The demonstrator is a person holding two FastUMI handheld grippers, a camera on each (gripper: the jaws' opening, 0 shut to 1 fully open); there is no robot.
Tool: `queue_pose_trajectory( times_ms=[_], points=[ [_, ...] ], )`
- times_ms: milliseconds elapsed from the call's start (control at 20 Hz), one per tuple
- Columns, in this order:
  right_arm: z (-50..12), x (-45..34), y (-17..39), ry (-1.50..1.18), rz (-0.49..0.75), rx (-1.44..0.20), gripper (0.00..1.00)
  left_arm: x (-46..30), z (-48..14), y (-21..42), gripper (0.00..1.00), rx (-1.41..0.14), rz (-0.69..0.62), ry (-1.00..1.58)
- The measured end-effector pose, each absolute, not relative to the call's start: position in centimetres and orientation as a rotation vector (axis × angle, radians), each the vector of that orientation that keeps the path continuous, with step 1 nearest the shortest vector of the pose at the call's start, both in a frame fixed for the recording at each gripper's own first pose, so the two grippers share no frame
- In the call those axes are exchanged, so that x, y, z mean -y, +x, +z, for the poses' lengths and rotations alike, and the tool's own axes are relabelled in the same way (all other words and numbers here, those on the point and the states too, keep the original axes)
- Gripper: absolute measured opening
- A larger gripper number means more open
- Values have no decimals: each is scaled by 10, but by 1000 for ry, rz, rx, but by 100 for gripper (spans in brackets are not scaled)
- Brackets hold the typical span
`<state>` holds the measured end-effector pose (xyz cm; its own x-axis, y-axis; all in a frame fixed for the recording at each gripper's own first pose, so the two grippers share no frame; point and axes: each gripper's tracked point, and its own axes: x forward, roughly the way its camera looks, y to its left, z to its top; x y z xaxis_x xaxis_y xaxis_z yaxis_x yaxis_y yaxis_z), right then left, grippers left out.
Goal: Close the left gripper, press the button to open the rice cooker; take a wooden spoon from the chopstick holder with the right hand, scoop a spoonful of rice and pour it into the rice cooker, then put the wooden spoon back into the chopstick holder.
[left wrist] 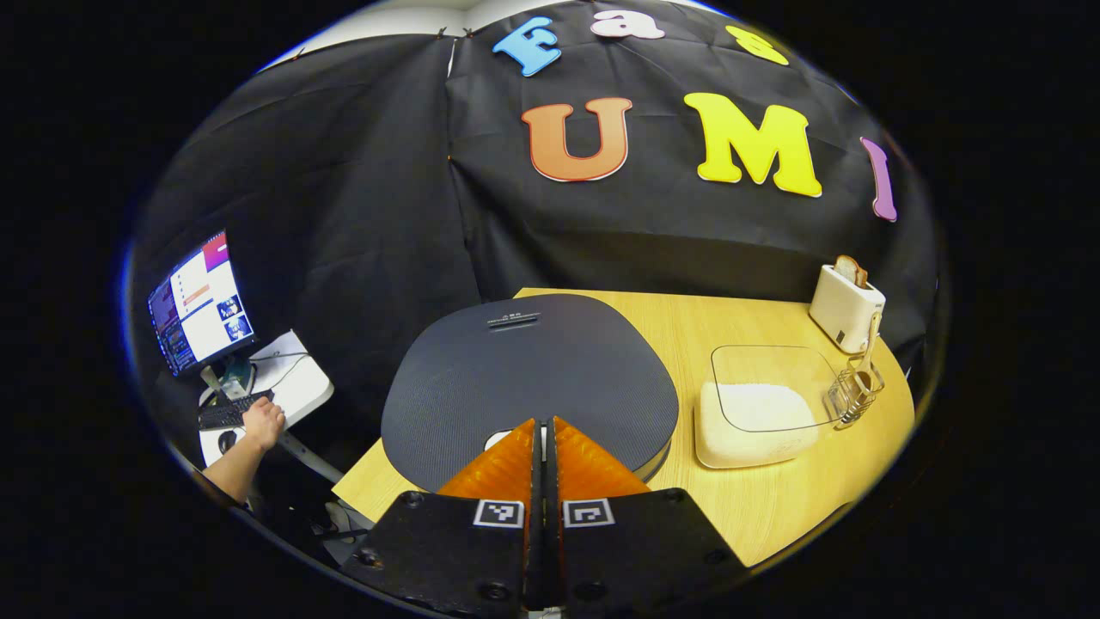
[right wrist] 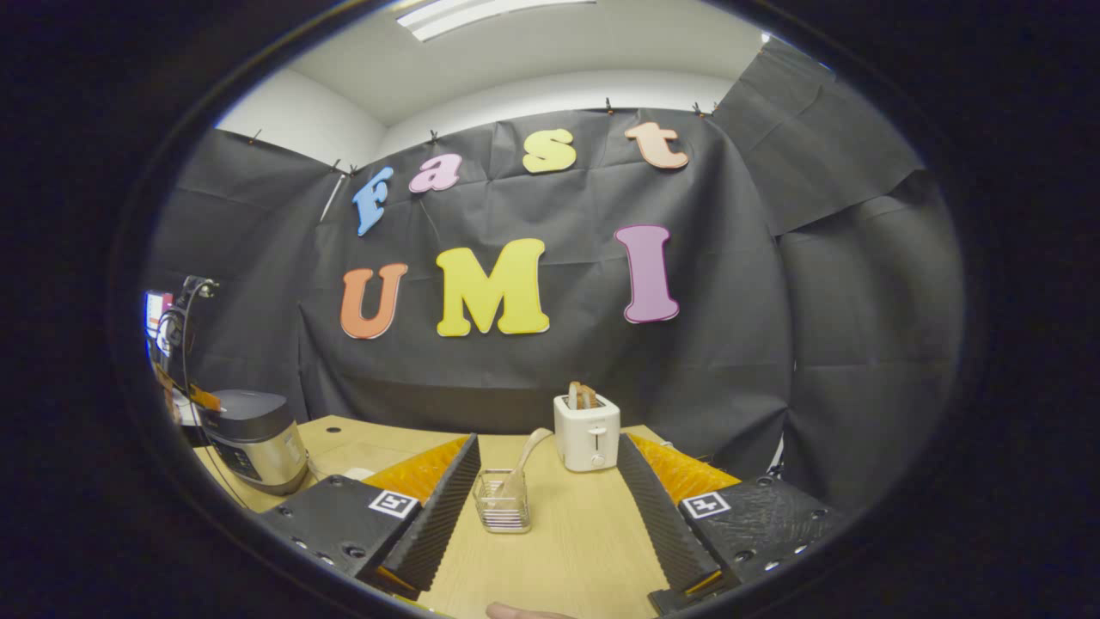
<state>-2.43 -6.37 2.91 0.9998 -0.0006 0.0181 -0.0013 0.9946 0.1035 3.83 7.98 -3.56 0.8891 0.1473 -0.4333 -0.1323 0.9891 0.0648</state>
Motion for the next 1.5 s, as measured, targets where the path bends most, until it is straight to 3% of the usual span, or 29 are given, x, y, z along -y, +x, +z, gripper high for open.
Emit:
queue_pose_trajectory(
  times_ms=[250, 350, 450, 700, 900, 1100, 1150, 1250, 1300, 1350, 1500],
  points=[
    [25, 71, -19, 83, -24, 17, 95, -82, 42, 33, 3, -182, 235, 57],
    [16, 74, -13, 85, -34, -7, 95, -58, 55, 24, 6, -130, 176, 15],
    [8, 77, -8, 88, -48, -34, 96, -39, 62, 13, 29, -111, 123, -9],
    [-6, 81, 8, 98, -74, -54, 95, -28, 60, -8, 100, -50, 130, 25],
    [-26, 67, 25, 115, -48, -113, 95, -18, 48, -24, 96, -14, 104, 14],
    [-44, 58, 54, 104, -21, -153, 94, -7, 34, -41, 99, 28, 48, 18],
    [-48, 56, 65, 98, -21, -168, 92, -4, 32, -43, 96, 34, 44, 10],
    [-48, 55, 91, 85, -34, -166, 95, 4, 27, -45, 99, 42, 14, -9],
    [-50, 58, 104, 64, -61, -172, 98, 10, 27, -44, 95, 42, -11, -6],
    [-53, 60, 117, 51, -79, -171, 95, 11, 25, -45, 99, 37, -21, 1],
    [-48, 49, 146, 47, -84, -163, 95, 10, 19, -43, 99, 26, -31, 23]
  ],
)
